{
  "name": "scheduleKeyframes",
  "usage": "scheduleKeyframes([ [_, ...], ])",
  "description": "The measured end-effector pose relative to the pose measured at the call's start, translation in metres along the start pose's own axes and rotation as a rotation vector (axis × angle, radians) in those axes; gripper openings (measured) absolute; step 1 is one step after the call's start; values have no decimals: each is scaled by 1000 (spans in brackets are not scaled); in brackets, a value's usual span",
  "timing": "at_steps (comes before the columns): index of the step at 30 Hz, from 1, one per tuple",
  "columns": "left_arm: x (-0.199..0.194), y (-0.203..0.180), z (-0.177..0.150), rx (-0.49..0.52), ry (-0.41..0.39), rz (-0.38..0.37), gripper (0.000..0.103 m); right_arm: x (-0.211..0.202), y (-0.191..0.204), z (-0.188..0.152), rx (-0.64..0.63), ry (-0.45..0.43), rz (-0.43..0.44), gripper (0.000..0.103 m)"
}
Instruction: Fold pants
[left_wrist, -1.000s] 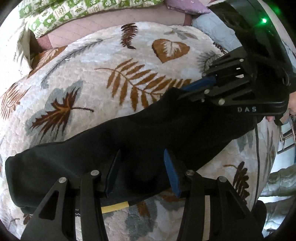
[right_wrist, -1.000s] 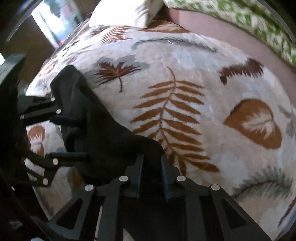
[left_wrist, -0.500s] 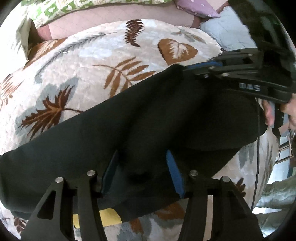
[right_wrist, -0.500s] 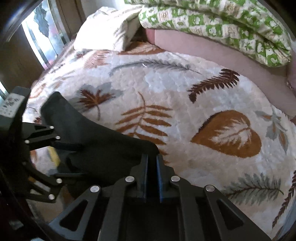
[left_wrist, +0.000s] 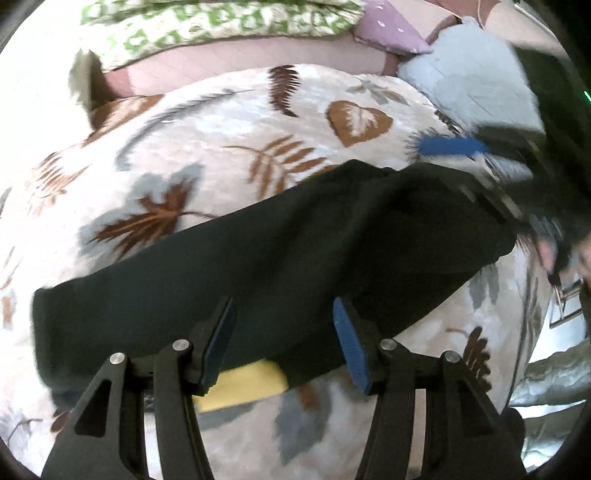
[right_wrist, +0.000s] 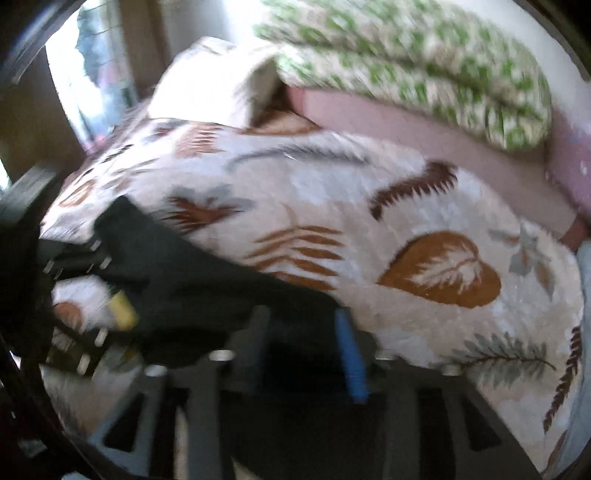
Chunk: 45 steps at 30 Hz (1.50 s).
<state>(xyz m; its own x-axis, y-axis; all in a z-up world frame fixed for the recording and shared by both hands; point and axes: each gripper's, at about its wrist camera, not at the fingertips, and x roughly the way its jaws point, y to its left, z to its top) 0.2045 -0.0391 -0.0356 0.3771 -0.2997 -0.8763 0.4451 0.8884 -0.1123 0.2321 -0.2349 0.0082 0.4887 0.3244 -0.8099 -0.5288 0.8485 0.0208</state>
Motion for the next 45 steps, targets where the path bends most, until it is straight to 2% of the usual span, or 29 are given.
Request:
scheduleKeyframes([
  [2,-7,10,-7,-9,-11,22,53,-4,20,-17,-21,0,17,50],
  [5,-11,17,-10,-12,-19,56,53,10,41,-44,-71,46,-48,48],
  [7,-12,21,-12,-5,-27,86,53,25,41,-54,-45,94,-74,47],
  [10,-10,30,-14,-10,-20,115,53,36,33,-62,-20,112,-112,46],
  [13,-9,46,-15,-26,-18,162,53,45,32,-67,-55,148,-154,39],
  [14,-11,52,-16,-41,-25,163,54,44,31,-67,-61,147,-160,33],
  [15,-13,61,-15,-68,-26,159,54,44,28,-67,-63,146,-166,21],
  [18,-12,85,-14,-130,-6,168,53,38,16,-65,-22,134,-141,9],
  [22,-16,104,-18,-182,8,157,53,24,19,-65,-29,104,-112,8],
  [26,-22,107,-24,-182,2,166,53,3,31,-74,-75,90,-75,8],
  [29,-18,107,-29,-165,27,197,53,-4,34,-87,-94,108,-72,8],
  [32,-8,117,-35,-191,58,208,54,0,33,-100,-93,133,-67,8],
  [35,-2,121,-38,-202,75,202,54,12,28,-105,-57,160,-82,12],
  [37,-6,117,-37,-190,62,204,54,9,29,-104,-39,128,-92,14],
  [40,-19,115,-37,-194,41,163,54,-10,22,-103,35,65,-61,18],
  [43,-36,119,-40,-192,2,161,54,-42,4,-103,159,-41,-22,37],
  [44,-40,124,-41,-200,-6,172,54,-50,-4,-103,201,-75,-10,51],
  [45,-41,128,-40,-209,-8,177,54,-56,-11,-100,238,-102,4,56],
])
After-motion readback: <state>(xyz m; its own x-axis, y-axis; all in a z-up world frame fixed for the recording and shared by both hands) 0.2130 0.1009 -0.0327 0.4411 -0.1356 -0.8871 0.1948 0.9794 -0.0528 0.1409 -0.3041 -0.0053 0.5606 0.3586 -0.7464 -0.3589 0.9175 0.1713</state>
